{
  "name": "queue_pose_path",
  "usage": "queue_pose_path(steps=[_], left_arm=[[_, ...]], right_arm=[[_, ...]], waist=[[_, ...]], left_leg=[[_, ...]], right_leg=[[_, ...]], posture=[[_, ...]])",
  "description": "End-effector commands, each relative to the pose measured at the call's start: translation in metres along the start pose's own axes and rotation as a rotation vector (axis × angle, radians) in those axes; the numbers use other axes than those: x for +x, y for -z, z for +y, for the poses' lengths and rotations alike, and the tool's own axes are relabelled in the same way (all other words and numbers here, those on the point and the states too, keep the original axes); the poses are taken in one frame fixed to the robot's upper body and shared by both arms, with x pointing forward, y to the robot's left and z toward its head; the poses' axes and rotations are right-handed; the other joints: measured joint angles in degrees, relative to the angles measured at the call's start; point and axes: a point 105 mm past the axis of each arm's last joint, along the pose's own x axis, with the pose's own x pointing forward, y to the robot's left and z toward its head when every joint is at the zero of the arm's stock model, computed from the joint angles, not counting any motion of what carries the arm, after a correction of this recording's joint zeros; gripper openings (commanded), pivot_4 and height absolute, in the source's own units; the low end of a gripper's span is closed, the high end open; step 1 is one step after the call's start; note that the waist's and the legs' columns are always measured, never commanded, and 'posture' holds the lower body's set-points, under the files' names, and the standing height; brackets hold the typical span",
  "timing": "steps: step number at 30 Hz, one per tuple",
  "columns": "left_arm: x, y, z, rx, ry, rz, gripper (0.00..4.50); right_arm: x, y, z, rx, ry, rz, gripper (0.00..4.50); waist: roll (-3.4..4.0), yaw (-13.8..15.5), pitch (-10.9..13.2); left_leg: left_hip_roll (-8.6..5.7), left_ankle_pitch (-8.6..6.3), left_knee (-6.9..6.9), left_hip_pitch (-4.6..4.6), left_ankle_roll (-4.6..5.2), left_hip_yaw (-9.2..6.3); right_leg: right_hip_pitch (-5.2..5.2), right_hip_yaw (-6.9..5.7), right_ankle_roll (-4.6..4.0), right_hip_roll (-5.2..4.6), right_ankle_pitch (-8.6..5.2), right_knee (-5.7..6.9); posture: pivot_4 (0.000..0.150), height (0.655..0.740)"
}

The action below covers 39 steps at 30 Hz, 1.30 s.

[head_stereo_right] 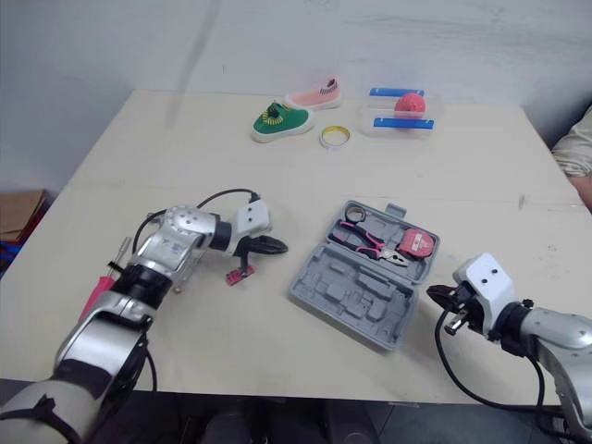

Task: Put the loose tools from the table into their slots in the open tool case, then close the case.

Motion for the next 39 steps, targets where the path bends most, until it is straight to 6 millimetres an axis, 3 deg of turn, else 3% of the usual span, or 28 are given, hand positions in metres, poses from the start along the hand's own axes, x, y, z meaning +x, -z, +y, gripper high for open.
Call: queue_pose_path(steps=[1, 4, 15, 20, 26, 30, 34, 39], left_arm=[[0.013, -0.016, 0.008, 0.052, -0.032, -0.02, 0.0], [0.023, -0.027, 0.005, 0.0, -0.001, -0.075, 0.0], [0.047, -0.029, -0.008, 0.014, 0.039, -0.071, 0.0], [0.04, -0.024, 0.002, 0.019, -0.008, -0.055, 0.0], [0.041, -0.028, 0.006, 0.021, -0.021, -0.058, 0.0], [0.053, -0.039, -0.001, 0.023, 0.009, -0.083, 0.0], [0.06, -0.045, -0.005, 0.033, 0.032, -0.091, 0.0], [0.057, -0.033, -0.023, 0.051, 0.151, -0.051, 0.0]], right_arm=[[0.007, -0.008, 0.002, -0.036, -0.01, -0.025, 0.07], [0.011, -0.01, 0.001, -0.035, -0.008, -0.031, 0.07], [0.019, -0.014, -0.003, -0.066, -0.024, -0.03, 0.07], [-0.012, -0.007, -0.005, -0.037, -0.01, -0.002, 0.07], [-0.02, 0.006, -0.008, -0.024, 0.019, 0.039, 0.07], [-0.006, 0.012, -0.01, -0.021, 0.018, 0.045, 0.07], [0.011, 0.004, -0.008, -0.033, -0.005, 0.009, 0.07], [0.025, -0.011, -0.007, -0.077, -0.044, -0.021, 0.07]], waist=[[0.0, 0.14, 0.0], [0.0, 0.11, 0.0], [0.0, 0.63, 0.0], [0.0, 1.49, 0.0], [0.0, 1.56, 0.0], [-0.01, 1.41, 0.0], [-0.01, 1.08, 0.01], [-0.01, 0.76, 0.0]], left_leg=[[-0.02, -0.01, 0.01, -0.02, 0.01, -0.02], [-0.02, -0.02, 0.01, -0.04, 0.01, -0.05], [-0.01, -0.01, 0.05, -0.05, 0.0, -0.09], [-0.01, -0.01, 0.04, -0.1, 0.0, -0.12], [-0.09, -0.03, 0.09, -0.11, 0.05, -0.17], [-0.1, -0.03, 0.08, -0.11, 0.06, -0.2], [-0.11, -0.03, 0.07, -0.12, 0.07, -0.22], [-0.14, -0.01, 0.07, -0.08, 0.03, -0.35]], right_leg=[[0.0, -0.01, 0.01, 0.0, -0.01, 0.0], [0.0, 0.0, 0.07, 0.01, -0.04, 0.0], [0.0, -0.04, 0.08, 0.01, -0.04, 0.05], [-0.01, -0.05, 0.09, 0.01, -0.05, 0.03], [0.01, -0.1, 0.13, 0.01, -0.06, 0.01], [0.01, -0.1, 0.13, 0.02, -0.06, 0.01], [0.01, -0.1, 0.13, 0.02, -0.07, 0.01], [0.0, -0.07, 0.13, 0.05, -0.06, 0.08]], posture=[[0.15, 0.7304], [0.15, 0.7304], [0.15, 0.7304], [0.15, 0.7304], [0.15, 0.7304], [0.15, 0.7304], [0.15, 0.7304], [0.15, 0.7304]])
